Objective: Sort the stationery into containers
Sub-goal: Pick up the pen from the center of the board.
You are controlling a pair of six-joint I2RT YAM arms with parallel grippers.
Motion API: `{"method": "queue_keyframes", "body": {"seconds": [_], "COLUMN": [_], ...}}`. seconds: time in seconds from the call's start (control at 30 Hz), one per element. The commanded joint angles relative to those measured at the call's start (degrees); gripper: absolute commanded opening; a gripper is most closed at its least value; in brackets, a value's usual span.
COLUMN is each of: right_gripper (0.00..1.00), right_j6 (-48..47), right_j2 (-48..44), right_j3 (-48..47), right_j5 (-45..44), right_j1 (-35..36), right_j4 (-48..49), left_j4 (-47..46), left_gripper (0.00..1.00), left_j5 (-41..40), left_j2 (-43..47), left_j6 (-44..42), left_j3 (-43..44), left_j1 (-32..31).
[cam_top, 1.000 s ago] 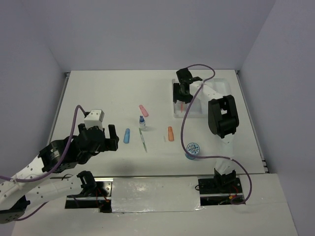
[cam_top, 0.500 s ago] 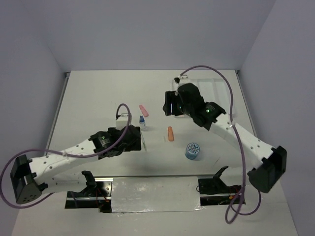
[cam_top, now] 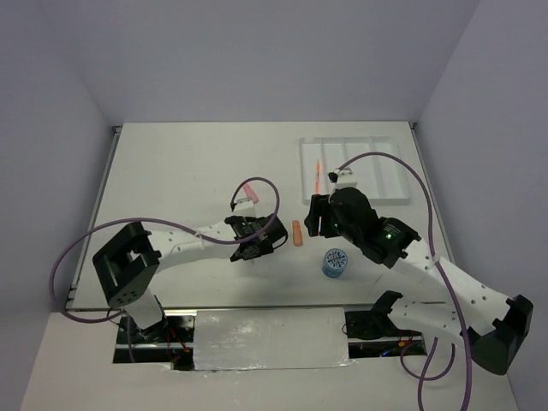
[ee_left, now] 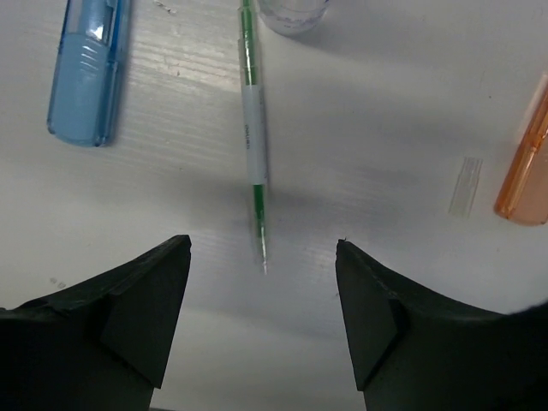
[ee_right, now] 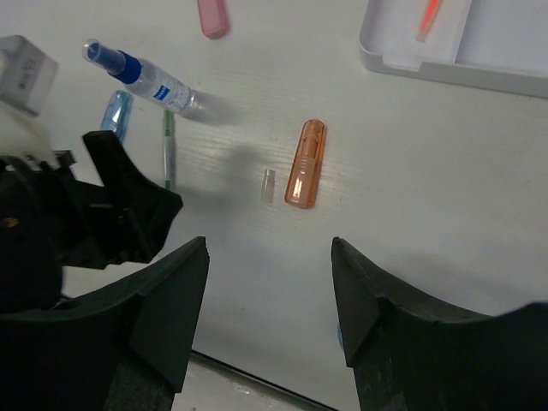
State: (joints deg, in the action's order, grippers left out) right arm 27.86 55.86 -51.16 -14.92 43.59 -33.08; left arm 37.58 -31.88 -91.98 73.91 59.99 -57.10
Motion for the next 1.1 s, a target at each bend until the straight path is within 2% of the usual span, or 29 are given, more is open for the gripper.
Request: {"method": "queue_keyframes", "body": {"seconds": [0.0, 0.13, 0.2, 0.5, 0.53, 0.57, 0.67, 0.77, 0.8, 1.0, 1.07], "right_gripper": [0.66, 0.66, 0.66, 0.65, 0.65, 0.65, 0.65, 0.65, 0.65, 0.65, 0.65], "right_j6": [0.5, 0.1, -0.1, -0.4, -0.3, -0.3, -0.3, -0.3, -0.3, -0.7, -0.7], "right_j2": [-3.4, -6.0, -6.5, -4.9, -4.6, -4.4, -3.9, -3.8, -3.8, -3.9, -3.8], "right_j3": [0.4, 2.5, 3.1, 4.0, 4.0, 3.8, 3.5, 3.3, 3.2, 2.8, 3.3], "right_j5": [-1.1, -0.5, 0.0, 2.2, 2.4, 2.4, 2.7, 2.7, 2.7, 3.4, 3.9], "right_j1": [0.5, 0.6, 0.6, 0.7, 0.8, 0.9, 1.2, 1.4, 1.4, 1.4, 1.4], "right_j4": [-0.4, 0.3, 0.7, 3.1, 3.3, 3.3, 3.5, 3.5, 3.5, 3.7, 4.4], "left_j4": [1.2, 2.8, 2.3, -5.9, -6.6, -6.6, -7.7, -9.3, -9.6, -9.5, -8.7], "left_gripper": [0.80, 0.73, 0.72, 0.65, 0.57, 0.56, 0.56, 0.45, 0.36, 0.01, 0.00], "left_j5": [-3.3, -5.6, -6.4, -4.2, -4.0, -3.8, -3.3, -2.3, -1.9, 0.5, 0.8], "left_j2": [-3.3, -8.1, -9.2, -9.0, -9.1, -9.2, -9.2, -9.3, -9.3, -6.4, -3.2], "left_j6": [4.1, 6.2, 6.7, 1.2, 0.9, 1.1, 0.8, 0.3, 0.2, 1.1, 1.8], "left_j3": [3.9, 5.6, 5.4, 0.2, -0.2, -0.4, -1.8, -3.3, -3.6, -7.0, -8.9], "left_j1": [-0.3, -0.1, 0.1, 3.5, 3.7, 3.8, 4.3, 5.0, 5.2, 5.2, 4.9]}}
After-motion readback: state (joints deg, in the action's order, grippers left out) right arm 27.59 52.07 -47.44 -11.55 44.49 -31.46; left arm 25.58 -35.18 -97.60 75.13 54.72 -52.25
